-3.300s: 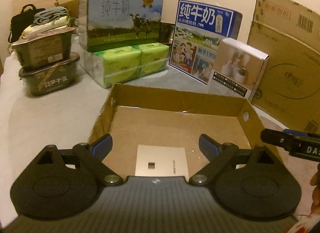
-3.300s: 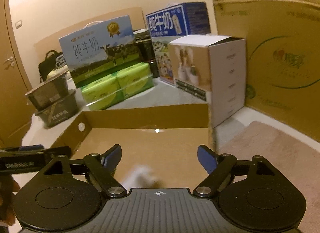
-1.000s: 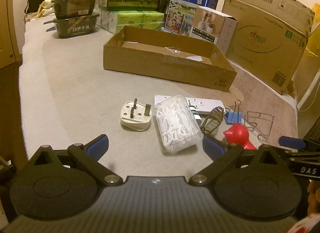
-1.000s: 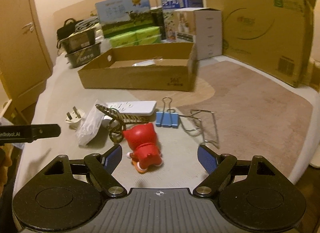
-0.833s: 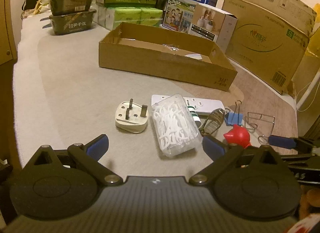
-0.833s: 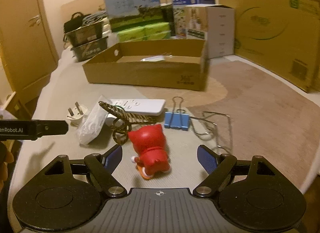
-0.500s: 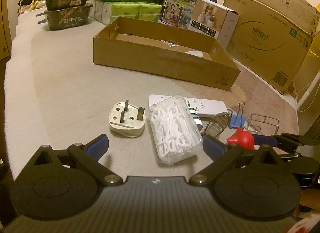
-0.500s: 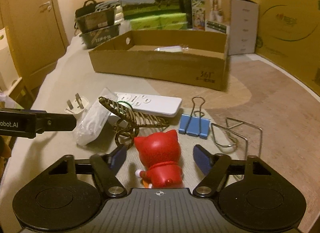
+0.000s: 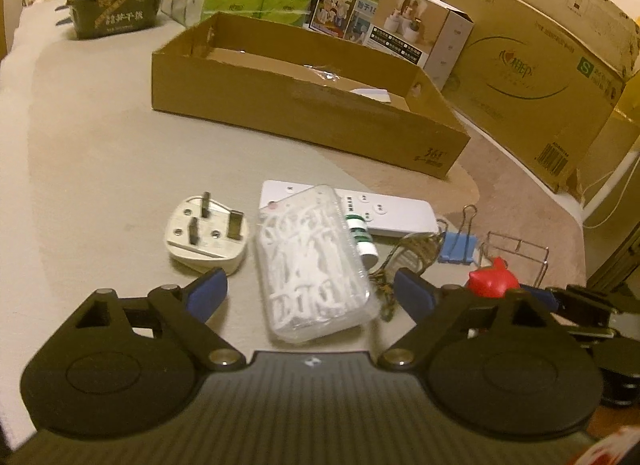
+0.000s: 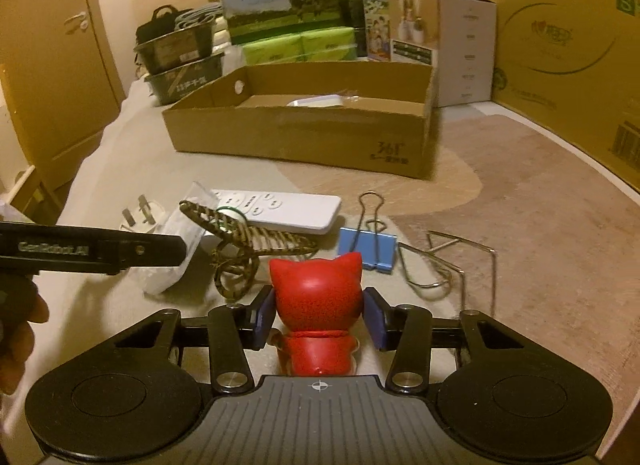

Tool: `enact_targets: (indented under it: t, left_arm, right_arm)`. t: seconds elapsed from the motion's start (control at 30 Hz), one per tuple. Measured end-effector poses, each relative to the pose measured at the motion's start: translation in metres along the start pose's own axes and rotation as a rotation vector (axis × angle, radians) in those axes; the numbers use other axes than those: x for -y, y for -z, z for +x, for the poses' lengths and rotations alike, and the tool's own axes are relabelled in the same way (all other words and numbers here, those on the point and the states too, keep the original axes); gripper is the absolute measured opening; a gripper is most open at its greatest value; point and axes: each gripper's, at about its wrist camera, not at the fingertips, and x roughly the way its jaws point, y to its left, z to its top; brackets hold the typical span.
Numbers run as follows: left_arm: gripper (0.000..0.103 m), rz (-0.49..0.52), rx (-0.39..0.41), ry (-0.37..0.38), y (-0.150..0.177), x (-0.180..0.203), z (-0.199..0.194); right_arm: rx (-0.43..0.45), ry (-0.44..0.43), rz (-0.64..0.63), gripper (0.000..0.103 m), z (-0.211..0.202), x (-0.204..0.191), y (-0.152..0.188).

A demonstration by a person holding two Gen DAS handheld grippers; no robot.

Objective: Organize rigid objects
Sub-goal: 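Grasp the clear floss-pick box with the left tool while the right grasps the red cat, then carry the floss box and red cat toward the cardboard tray with both tools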

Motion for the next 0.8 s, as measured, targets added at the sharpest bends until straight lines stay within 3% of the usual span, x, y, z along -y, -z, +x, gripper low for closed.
enact_targets:
  t: [0.43, 0.6, 0.8]
  left_arm:
    - [0.059, -0.058, -0.028, 0.016, -0.003, -0.005, 0.013]
    - [0.057, -0.055, -0.030, 0.015, -0.002, -0.004, 0.013]
    - [0.055, 0.021, -0.025, -0.009, 0.002, 0.001, 0.003]
  right_arm:
    - [0.005, 0.008, 0.022, 0.047, -0.004, 0.004, -0.001]
    - [0.006, 0.009, 0.024, 0.047, -0.004, 0.003, -0.001]
    - [0.009, 0.009, 0.024, 0.047, -0.006, 0.002, -0.001]
